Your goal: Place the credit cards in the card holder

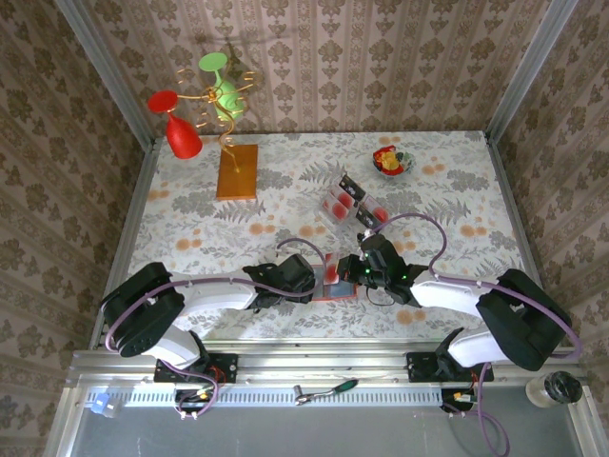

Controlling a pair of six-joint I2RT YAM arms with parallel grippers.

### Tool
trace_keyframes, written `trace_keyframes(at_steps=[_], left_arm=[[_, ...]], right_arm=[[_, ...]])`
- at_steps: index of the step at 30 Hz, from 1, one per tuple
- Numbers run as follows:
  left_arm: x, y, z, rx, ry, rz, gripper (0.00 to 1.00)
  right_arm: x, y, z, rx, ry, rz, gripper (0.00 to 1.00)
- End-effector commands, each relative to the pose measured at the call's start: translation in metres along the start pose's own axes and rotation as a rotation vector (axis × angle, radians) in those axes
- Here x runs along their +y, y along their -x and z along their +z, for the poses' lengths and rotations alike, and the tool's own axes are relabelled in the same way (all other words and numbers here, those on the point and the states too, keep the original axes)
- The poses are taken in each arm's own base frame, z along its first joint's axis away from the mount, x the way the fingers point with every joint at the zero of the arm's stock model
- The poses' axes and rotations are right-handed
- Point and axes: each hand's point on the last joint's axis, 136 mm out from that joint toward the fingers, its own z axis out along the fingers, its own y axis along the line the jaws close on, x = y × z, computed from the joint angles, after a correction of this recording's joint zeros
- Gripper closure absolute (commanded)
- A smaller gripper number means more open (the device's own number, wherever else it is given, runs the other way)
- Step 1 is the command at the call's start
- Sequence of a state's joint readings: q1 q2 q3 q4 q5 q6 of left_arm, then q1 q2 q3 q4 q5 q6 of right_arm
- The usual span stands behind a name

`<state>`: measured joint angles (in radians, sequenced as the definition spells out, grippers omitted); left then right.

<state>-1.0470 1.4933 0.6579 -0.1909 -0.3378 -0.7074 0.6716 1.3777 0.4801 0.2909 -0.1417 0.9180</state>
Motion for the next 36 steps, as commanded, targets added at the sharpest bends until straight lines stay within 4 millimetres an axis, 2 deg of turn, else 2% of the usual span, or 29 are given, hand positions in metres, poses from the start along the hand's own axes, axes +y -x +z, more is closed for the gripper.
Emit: trace_keyframes(at_steps=[1,15,27,36], left_arm=[[0.008,-0.011,0.003,0.046,0.049,0.019,0.00],[0.008,-0.011,0.002,0.043,0.049,0.018,0.00],[0.009,-0.012,0.003,0.047,0.053,0.017,0.00],[0.009,-0.012,0.003,0.046,0.051,0.015,0.00]], right_arm=[[-0.012,-0.004,0.006,0.003,-0.026,0.018,1.00],[-0.017,-0.012,0.007,0.025,-0.022,0.028,1.00],[-0.029,-0.032,0.007,0.089,-0.026,-0.003,1.00],[-0.033,-0.035,0.004,0.093,-0.033,-0.003,1.00]])
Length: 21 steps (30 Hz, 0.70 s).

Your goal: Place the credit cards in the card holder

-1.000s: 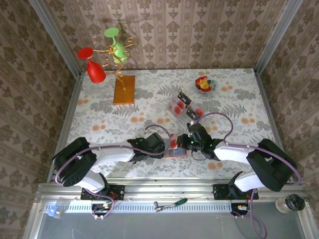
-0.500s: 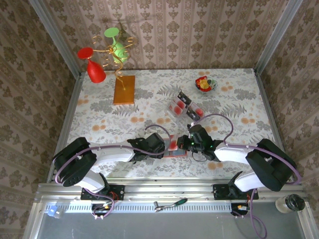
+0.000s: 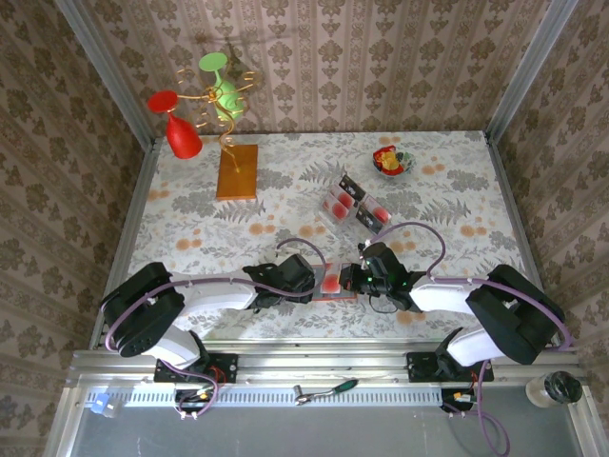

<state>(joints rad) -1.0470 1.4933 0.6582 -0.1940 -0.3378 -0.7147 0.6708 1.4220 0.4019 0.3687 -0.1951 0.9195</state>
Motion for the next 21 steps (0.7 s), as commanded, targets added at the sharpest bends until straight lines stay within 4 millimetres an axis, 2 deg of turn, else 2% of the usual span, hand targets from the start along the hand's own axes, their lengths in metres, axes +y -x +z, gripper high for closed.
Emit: trace_keyframes(at_steps=[1,21], left_arm=[[0.008,-0.011,0.003,0.043,0.049,0.022,0.00],[0.008,-0.011,0.003,0.043,0.049,0.023,0.00]], right_arm=[[-0.012,-0.009,-0.002,0.025,-0.030,-0.011,1.00],[-0.018,-0.021,-0.004,0.079,-0.047,-0.026,1.00]])
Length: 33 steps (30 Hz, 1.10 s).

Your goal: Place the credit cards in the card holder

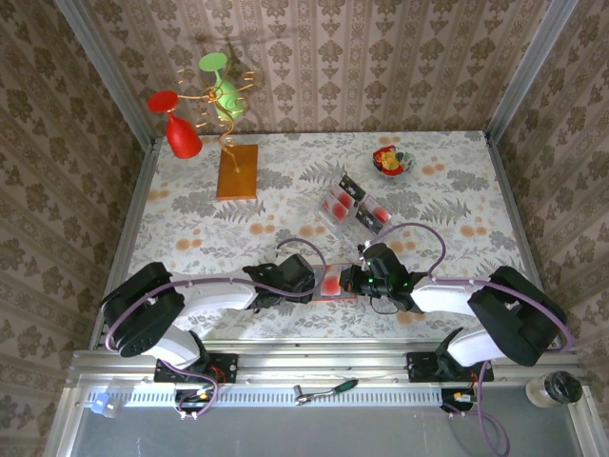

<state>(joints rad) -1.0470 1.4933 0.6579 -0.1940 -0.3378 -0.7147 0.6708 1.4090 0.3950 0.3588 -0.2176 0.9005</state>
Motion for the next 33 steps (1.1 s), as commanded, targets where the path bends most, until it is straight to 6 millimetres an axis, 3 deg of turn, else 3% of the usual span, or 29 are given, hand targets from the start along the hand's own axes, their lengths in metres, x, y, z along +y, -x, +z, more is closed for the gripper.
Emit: trace_keyframes(at_steps=[1,33], left_arm=[[0.008,-0.011,0.003,0.043,0.050,0.022,0.00],[0.007,-0.011,0.003,0.041,0.043,0.018,0.00]], right_arm=[[-0.019,-0.017,-0.002,0.061,-0.059,-0.006,1.00],[-0.010,-0.019,0.011,0.142,-0.068,-0.022,1.00]])
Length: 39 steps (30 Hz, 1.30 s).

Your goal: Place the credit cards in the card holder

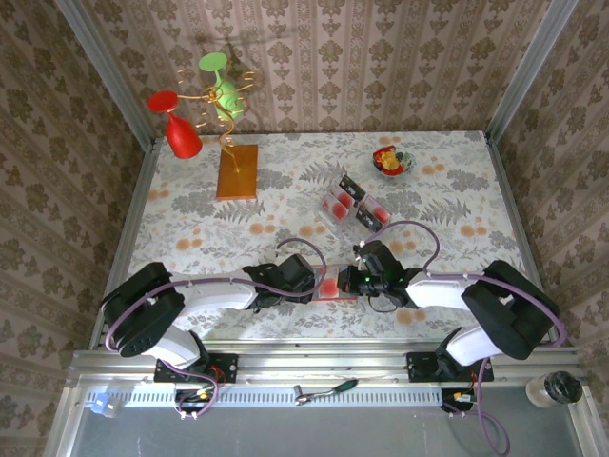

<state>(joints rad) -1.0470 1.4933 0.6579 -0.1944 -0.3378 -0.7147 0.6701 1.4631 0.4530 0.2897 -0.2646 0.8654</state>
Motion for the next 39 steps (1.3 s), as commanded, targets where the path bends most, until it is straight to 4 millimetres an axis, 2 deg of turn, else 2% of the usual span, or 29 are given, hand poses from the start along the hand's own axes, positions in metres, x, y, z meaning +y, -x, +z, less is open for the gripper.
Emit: trace_keyframes(at_steps=[1,7,8,9,11,13,16,20,23,27,29,39], left_arm=[[0.007,-0.011,0.003,0.040,0.043,0.018,0.00],[0.007,-0.010,0.002,0.038,0.041,0.017,0.00],[0.007,-0.010,0.002,0.038,0.041,0.016,0.00],[0.007,-0.011,0.002,0.038,0.040,0.017,0.00],[0.006,-0.010,0.002,0.036,0.038,0.014,0.00],[0.007,-0.010,0.001,0.034,0.037,0.012,0.00],[0.007,-0.009,0.000,0.027,0.035,0.010,0.00],[0.008,-0.010,-0.001,0.023,0.029,-0.001,0.00],[0.008,-0.011,-0.001,0.022,0.028,-0.005,0.00],[0.010,-0.012,-0.001,0.022,0.030,-0.007,0.00],[0.010,-0.012,-0.001,0.020,0.030,-0.009,0.00],[0.008,-0.009,-0.001,0.010,0.022,-0.012,0.00]], right_arm=[[-0.011,-0.012,0.005,0.072,-0.049,0.001,1.00],[-0.002,-0.013,0.012,0.107,-0.035,-0.012,1.00],[0.000,-0.014,0.012,0.118,-0.034,-0.015,0.95],[0.002,-0.015,0.012,0.130,-0.031,-0.022,0.84],[0.005,-0.016,0.011,0.152,-0.032,-0.034,0.71],[0.006,-0.014,0.006,0.152,-0.046,-0.052,0.65],[0.008,-0.007,-0.005,0.132,-0.068,-0.076,0.61],[0.010,0.003,-0.017,0.104,-0.102,-0.109,0.62],[0.013,0.007,-0.021,0.100,-0.115,-0.128,0.73],[0.017,0.010,-0.015,0.117,-0.116,-0.132,0.90],[0.018,0.011,-0.010,0.123,-0.113,-0.130,0.94],[0.019,0.005,0.012,0.169,-0.118,-0.129,0.96]])
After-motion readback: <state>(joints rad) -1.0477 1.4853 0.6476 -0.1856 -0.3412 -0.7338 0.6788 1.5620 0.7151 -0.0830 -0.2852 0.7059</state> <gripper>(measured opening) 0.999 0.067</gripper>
